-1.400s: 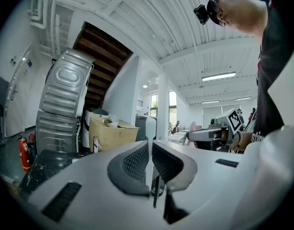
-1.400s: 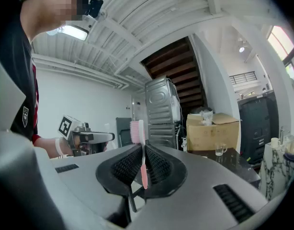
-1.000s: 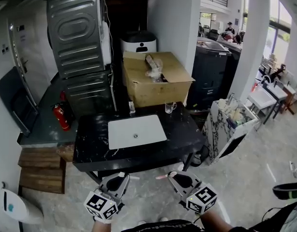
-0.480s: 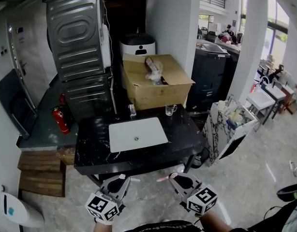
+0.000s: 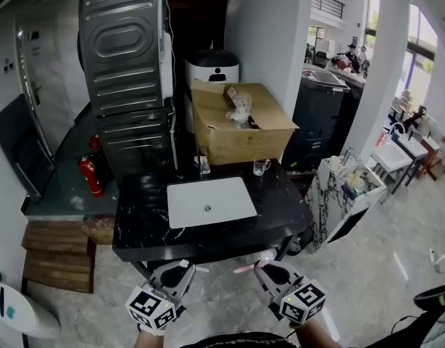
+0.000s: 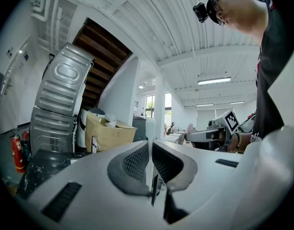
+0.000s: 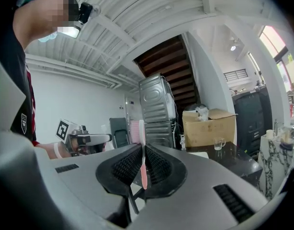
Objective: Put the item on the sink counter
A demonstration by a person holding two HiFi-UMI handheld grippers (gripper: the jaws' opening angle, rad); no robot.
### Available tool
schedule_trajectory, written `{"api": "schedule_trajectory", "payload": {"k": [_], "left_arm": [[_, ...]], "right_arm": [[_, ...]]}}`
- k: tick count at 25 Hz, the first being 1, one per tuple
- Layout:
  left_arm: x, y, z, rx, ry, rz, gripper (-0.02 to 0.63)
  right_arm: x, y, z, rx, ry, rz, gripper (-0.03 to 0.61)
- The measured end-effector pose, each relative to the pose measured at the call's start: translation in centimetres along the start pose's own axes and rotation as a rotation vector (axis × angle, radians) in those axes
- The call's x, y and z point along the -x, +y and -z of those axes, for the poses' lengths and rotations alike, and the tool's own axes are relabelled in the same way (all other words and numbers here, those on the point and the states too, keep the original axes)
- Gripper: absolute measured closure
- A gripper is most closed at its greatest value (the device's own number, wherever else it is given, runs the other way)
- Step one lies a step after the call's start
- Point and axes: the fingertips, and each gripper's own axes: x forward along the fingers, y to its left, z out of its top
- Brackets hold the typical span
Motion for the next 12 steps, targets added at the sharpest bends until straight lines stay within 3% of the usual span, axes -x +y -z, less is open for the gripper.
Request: {"api": "schedule_trajectory", "payload": {"k": [6,12], "left_arm": [[0.6,1.7,1.0,0.024,0.007,0.007,0.583],[-1.4,3.2,1.6,0.040,0.001,0.016,0.583]], "right_arm": [[-0.9,0.9,0.6,-0.002,0.015,0.031,0.528],[-2.3,-1.0,0.2,-0.034,-0.010,0.044,0.528]]}}
